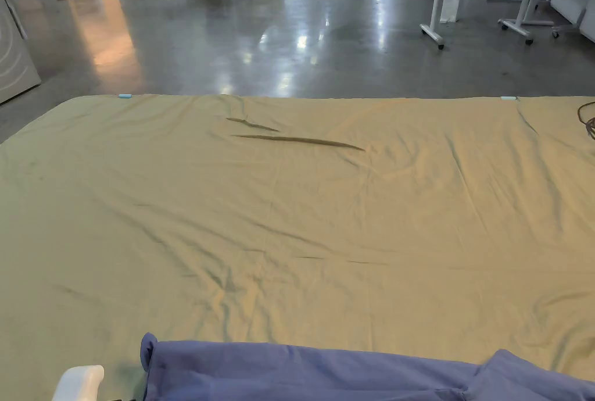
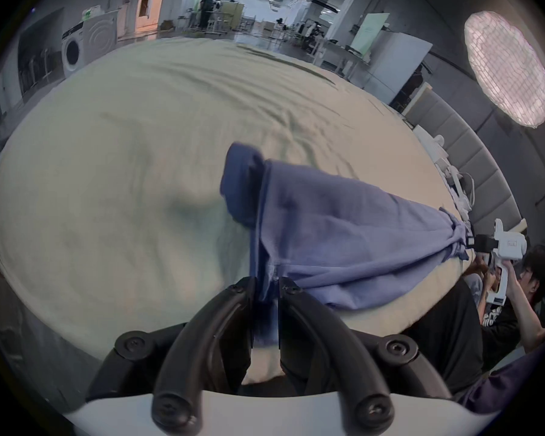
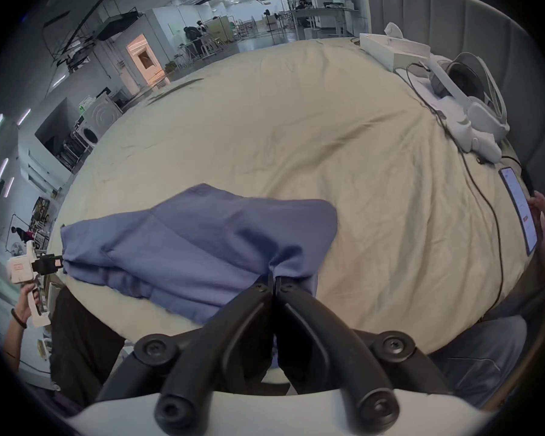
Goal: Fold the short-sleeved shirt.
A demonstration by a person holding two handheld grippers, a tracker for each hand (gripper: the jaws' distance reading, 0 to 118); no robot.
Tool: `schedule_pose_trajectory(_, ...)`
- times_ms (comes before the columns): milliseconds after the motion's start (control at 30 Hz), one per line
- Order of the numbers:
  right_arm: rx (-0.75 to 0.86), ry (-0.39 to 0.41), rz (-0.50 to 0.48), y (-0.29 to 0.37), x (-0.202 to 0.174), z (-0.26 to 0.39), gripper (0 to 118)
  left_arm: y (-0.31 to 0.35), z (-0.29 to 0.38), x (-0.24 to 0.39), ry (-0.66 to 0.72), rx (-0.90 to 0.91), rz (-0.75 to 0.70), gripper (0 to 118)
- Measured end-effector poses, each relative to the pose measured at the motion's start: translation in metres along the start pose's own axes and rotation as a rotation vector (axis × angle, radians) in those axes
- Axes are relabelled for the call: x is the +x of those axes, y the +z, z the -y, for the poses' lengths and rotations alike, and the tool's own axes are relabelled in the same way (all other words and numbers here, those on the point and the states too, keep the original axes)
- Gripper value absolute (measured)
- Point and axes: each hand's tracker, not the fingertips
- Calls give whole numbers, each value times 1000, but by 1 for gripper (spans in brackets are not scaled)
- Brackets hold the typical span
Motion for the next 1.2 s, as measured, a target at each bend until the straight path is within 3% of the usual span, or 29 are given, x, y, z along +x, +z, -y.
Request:
schedule_pose_trajectory(33, 21, -1, 9, -3, 1, 2, 17, 2, 4, 3, 22, 32, 10, 25)
schedule_pose_trajectory(133, 114, -4, 34, 19, -13, 10, 42, 17, 5, 1, 55, 114, -5, 45)
schedule_pose_trajectory(200, 217, 10, 45, 50, -20, 16, 87, 49, 5, 11, 2, 204, -3, 80)
schedule_pose_trajectory(233, 293, 15, 72, 68, -26, 18, 90, 65, 2, 19, -38, 266, -26, 87)
schedule_pose_trajectory(433, 619, 66, 45, 161, -72, 19, 94, 173, -14, 109, -210, 642, -31, 87)
schedule_pose_trajectory(467, 667, 80, 33, 183, -112, 15, 94, 187, -13, 127, -260, 701, -57, 87)
schedule_pose_trajectory(600, 772, 109, -23, 210, -157, 17, 94, 216, -2, 179, -364, 819, -111, 87)
schedule_pose_trajectory(700, 799, 180, -58, 216, -177, 19, 90, 223, 8, 198, -357, 839, -87, 83)
schedule_pose_trajectory(767, 809, 245, -58, 214, -176, 24, 64, 227, 15, 206, -356, 849, -85, 51)
schedule_pose_trajectory(833, 803, 298, -33, 214, -184, 25, 31, 225, 15, 206, -323, 835, -85, 10)
schedule_pose_trajectory(900, 792, 327, -38, 210, -192, 30, 5, 223, 20, 202, -284, 821, -45, 2)
schedule_pose_trajectory(933, 791, 330, -39, 209, -193, 31, 0, 223, 23, 201, -269, 822, -35, 1)
schedule_pose_trajectory(1200, 754, 306, -47, 205, -201, 29, 0, 214, 20, 179, -295, 749, -35, 1)
